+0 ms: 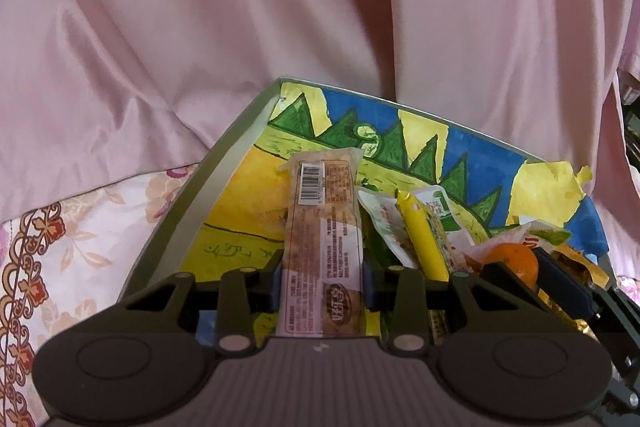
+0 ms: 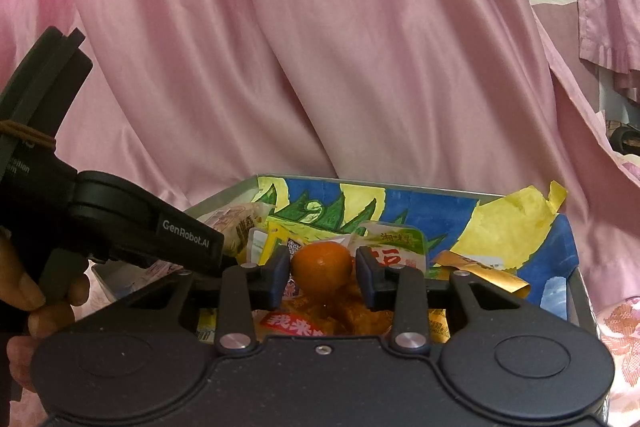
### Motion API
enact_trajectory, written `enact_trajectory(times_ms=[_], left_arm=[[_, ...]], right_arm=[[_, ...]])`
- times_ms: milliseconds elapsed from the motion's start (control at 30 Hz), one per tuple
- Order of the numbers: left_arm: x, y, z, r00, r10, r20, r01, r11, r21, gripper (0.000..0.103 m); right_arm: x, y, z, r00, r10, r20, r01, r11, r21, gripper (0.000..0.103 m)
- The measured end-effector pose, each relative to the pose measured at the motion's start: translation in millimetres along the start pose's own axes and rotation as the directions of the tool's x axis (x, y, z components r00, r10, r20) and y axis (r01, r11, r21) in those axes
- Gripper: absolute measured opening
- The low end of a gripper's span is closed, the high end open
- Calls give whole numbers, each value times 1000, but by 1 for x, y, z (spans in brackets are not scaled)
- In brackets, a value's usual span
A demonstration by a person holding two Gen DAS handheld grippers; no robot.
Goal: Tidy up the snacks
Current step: 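Open the left tool over the tray while the right tool releases the orange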
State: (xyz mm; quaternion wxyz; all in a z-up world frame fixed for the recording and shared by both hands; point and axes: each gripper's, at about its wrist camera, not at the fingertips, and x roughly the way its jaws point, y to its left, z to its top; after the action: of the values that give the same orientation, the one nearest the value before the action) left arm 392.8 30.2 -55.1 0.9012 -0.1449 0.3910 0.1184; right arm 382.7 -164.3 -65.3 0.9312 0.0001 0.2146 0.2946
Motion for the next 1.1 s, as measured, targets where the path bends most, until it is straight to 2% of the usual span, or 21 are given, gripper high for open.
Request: enact_trajectory(times_ms=[267, 400, 600, 733, 1100], left_arm=[[-1, 1, -1, 1000, -5, 2, 5, 1000, -3, 42], [-2, 2, -1, 1000, -4, 0, 4, 1000, -14, 44], [-7, 6, 0, 1000, -2, 18, 3, 999, -39, 62], [-15, 7, 1, 999, 8, 48, -6, 999, -42, 80], [-65, 16, -6, 986, -1, 166, 13, 997, -76, 99]], right_arm=[[-2, 1, 0, 1000, -6, 1, 6, 1000, -2, 42], [-2, 1, 0, 1000, -11, 1, 11, 1000, -4, 48], [-3, 0, 1, 1000, -20, -3, 20, 1000, 1, 59], [-5, 0, 3, 999, -32, -2, 32, 999, 4, 69], [-45, 2, 26, 996, -83, 36, 83, 997, 3, 86]])
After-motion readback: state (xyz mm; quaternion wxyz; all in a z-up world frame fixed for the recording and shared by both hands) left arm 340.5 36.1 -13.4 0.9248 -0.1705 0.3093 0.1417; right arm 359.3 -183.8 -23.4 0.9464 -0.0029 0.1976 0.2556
